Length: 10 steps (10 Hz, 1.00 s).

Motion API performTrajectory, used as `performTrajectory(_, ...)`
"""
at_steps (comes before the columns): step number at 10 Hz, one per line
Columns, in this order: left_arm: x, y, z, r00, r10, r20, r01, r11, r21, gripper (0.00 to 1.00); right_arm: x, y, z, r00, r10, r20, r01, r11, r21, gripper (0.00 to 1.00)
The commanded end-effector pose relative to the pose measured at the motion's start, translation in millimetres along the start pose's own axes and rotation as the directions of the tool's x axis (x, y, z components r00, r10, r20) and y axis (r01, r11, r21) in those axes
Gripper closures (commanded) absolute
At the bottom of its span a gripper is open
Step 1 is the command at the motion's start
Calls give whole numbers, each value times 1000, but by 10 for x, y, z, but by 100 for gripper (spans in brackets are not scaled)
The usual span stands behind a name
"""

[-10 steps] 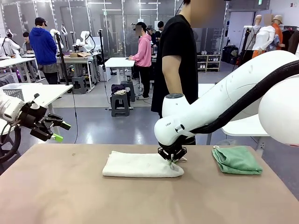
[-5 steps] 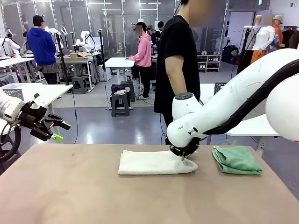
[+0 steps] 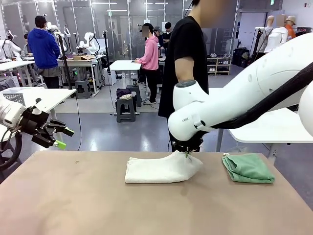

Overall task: Fold the towels and place them in the basket.
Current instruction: When a person lays out a Towel with hook on the table, fold it in half twice.

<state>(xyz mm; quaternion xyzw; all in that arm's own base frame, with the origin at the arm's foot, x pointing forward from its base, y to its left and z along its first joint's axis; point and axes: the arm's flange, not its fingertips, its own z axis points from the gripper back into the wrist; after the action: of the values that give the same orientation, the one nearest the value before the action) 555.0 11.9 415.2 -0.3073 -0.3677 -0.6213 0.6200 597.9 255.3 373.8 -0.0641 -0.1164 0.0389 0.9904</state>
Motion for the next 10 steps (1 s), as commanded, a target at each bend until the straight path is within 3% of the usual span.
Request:
performTrajectory(1,5,-5,6,1000,-1,-1,1,1000,2,0,188,337,106,999,-10,-50,8,999,-32,97)
performTrajectory(6,5,-5,6,1000,-1,-1,1,1000,2,0,412,1354,272,987,-18,-158,32,995,92,97)
performTrajectory(10,5,-5,6,1000,-1,-1,1,1000,2,0,458,1883,231,987,-72,-140,88,990,114,97)
